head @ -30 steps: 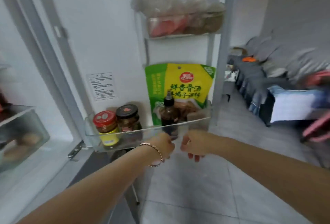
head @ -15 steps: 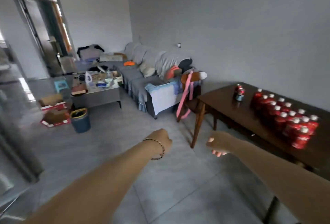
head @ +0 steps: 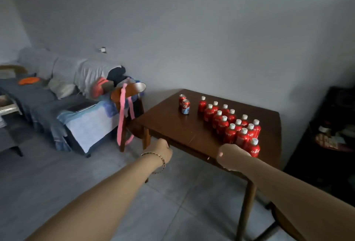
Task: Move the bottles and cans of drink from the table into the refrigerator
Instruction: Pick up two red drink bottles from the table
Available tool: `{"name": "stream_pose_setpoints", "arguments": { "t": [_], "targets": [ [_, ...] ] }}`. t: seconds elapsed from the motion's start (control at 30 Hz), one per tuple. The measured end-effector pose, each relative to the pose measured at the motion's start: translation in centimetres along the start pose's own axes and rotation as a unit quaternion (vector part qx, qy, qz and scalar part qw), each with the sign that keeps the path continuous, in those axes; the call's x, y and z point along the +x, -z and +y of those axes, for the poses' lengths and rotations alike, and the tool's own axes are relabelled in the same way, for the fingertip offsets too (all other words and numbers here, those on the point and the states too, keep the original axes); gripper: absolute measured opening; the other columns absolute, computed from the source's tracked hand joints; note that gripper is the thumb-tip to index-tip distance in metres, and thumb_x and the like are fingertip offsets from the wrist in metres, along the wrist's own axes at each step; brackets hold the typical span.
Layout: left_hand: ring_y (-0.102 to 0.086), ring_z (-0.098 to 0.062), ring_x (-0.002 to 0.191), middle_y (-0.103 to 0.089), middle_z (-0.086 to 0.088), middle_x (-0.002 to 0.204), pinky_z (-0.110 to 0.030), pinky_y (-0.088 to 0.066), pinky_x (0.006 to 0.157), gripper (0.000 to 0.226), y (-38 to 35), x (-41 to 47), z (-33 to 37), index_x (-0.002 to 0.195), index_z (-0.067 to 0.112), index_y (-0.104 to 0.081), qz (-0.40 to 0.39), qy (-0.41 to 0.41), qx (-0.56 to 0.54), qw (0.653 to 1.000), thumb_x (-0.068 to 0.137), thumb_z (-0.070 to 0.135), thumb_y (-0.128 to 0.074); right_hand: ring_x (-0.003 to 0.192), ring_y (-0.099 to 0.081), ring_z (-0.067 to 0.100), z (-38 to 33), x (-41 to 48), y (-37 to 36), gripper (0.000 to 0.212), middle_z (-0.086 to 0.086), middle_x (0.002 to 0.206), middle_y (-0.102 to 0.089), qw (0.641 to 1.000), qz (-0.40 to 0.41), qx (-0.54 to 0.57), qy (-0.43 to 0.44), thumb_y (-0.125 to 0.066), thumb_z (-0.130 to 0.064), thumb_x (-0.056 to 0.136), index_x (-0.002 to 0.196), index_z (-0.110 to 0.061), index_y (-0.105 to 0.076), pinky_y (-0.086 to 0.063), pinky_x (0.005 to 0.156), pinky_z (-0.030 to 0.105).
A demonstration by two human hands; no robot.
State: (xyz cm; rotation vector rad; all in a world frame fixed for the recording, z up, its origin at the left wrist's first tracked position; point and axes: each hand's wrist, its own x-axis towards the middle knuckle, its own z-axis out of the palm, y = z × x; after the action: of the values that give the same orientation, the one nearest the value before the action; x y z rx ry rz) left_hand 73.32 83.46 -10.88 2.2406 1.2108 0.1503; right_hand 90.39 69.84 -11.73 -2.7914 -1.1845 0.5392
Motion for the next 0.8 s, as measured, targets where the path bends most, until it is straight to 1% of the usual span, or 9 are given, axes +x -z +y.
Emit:
{"name": "stream_pose_setpoints", "arguments": {
  "t": [0.13, 0.27, 0.33, 0.4, 0.47, 0.53, 0.57, 0.7, 0.8],
  "targets": [
    [-0.066, -0.025, 0.091, -0.068, -0.008, 0.098, -0.036, -0.054, 0.081, 0.023, -0.9, 9.5, 3.3, 0.098, 0.009, -0.06, -0.043, -0.084, 0.055, 0.994, 0.094, 0.018, -0.039, 0.098, -0.059, 0.022, 2.2, 6.9, 2.0, 0.027, 0.0, 0.091, -0.056, 0.995, 0.048, 0.007, -0.089, -0.043, -0.024, 0.095, 0.109, -0.012, -0.062, -0.049, 0.084, 0.031],
    [-0.064, -0.022, 0.092, -0.065, -0.003, 0.101, -0.032, -0.05, 0.079, 0.015, -3.1, 17.2, 6.9, 0.089, 0.02, -0.053, -0.089, -0.155, 0.108, 0.978, 0.093, 0.021, -0.039, 0.105, -0.059, 0.025, 5.9, 11.9, 2.6, 0.032, 0.009, 0.116, -0.057, 0.98, 0.065, 0.032, -0.187, -0.041, -0.021, 0.094, 0.122, -0.01, -0.052, -0.048, 0.081, 0.032],
    [-0.062, -0.021, 0.096, -0.062, -0.001, 0.108, -0.032, -0.048, 0.081, 0.014, -4.7, 20.8, 9.1, 0.099, 0.023, -0.054, -0.116, -0.183, 0.117, 0.969, 0.094, 0.023, -0.041, 0.101, -0.061, 0.02, 8.1, 13.9, 2.1, 0.03, 0.003, 0.112, -0.059, 0.971, 0.067, 0.03, -0.228, -0.04, -0.02, 0.096, 0.123, -0.013, -0.051, -0.051, 0.078, 0.029],
    [-0.058, -0.021, 0.102, -0.057, 0.0, 0.118, -0.033, -0.047, 0.084, 0.024, -7.1, 23.9, 11.2, 0.116, 0.023, -0.051, -0.139, -0.203, 0.131, 0.96, 0.094, 0.024, -0.042, 0.097, -0.063, 0.018, 10.3, 15.6, 1.5, 0.024, 0.001, 0.106, -0.063, 0.961, 0.072, 0.027, -0.264, -0.038, -0.022, 0.098, 0.113, -0.016, -0.056, -0.053, 0.078, 0.028],
    [-0.056, -0.021, 0.105, -0.05, -0.001, 0.124, -0.033, -0.046, 0.085, 0.03, -9.1, 25.9, 13.0, 0.124, 0.024, -0.046, -0.153, -0.225, 0.13, 0.953, 0.094, 0.025, -0.042, 0.092, -0.063, 0.015, 12.2, 16.8, 1.0, 0.023, -0.001, 0.101, -0.064, 0.954, 0.094, 0.029, -0.284, -0.041, -0.024, 0.098, 0.109, -0.017, -0.059, -0.053, 0.073, 0.026],
    [-0.054, -0.022, 0.106, -0.044, 0.0, 0.127, -0.032, -0.044, 0.083, 0.033, -11.6, 28.3, 14.9, 0.127, 0.025, -0.043, -0.155, -0.25, 0.13, 0.947, 0.094, 0.026, -0.043, 0.09, -0.061, 0.014, 14.7, 19.0, 0.3, 0.024, -0.002, 0.102, -0.061, 0.945, 0.121, 0.043, -0.299, -0.043, -0.028, 0.097, 0.113, -0.018, -0.058, -0.045, 0.06, 0.021],
    [-0.053, -0.022, 0.108, -0.042, 0.0, 0.128, -0.032, -0.044, 0.082, 0.034, -12.9, 29.6, 15.9, 0.127, 0.025, -0.043, -0.154, -0.261, 0.131, 0.944, 0.093, 0.025, -0.044, 0.093, -0.06, 0.016, 15.8, 20.2, 0.0, 0.026, -0.001, 0.107, -0.059, 0.942, 0.127, 0.052, -0.305, -0.044, -0.031, 0.096, 0.117, -0.019, -0.055, -0.042, 0.059, 0.021],
    [-0.043, -0.021, 0.119, -0.035, 0.0, 0.135, -0.035, -0.045, 0.091, 0.041, -18.1, 34.3, 19.4, 0.13, 0.027, -0.041, -0.129, -0.316, 0.169, 0.924, 0.091, 0.029, -0.05, 0.12, -0.05, 0.023, 19.5, 26.1, -1.1, 0.054, 0.006, 0.134, -0.044, 0.943, 0.104, 0.063, -0.31, -0.046, -0.046, 0.094, 0.14, -0.022, -0.032, -0.051, 0.083, 0.03],
    [-0.025, -0.024, 0.134, -0.017, -0.003, 0.147, -0.036, -0.038, 0.1, 0.053, -21.7, 38.2, 21.9, 0.137, 0.029, -0.033, -0.121, -0.328, 0.22, 0.911, 0.088, 0.038, -0.054, 0.126, -0.043, 0.024, 21.6, 30.6, -2.2, 0.066, 0.007, 0.14, -0.037, 0.952, 0.075, 0.084, -0.286, -0.045, -0.051, 0.093, 0.146, -0.023, -0.02, -0.049, 0.092, 0.033]
  ]
}}
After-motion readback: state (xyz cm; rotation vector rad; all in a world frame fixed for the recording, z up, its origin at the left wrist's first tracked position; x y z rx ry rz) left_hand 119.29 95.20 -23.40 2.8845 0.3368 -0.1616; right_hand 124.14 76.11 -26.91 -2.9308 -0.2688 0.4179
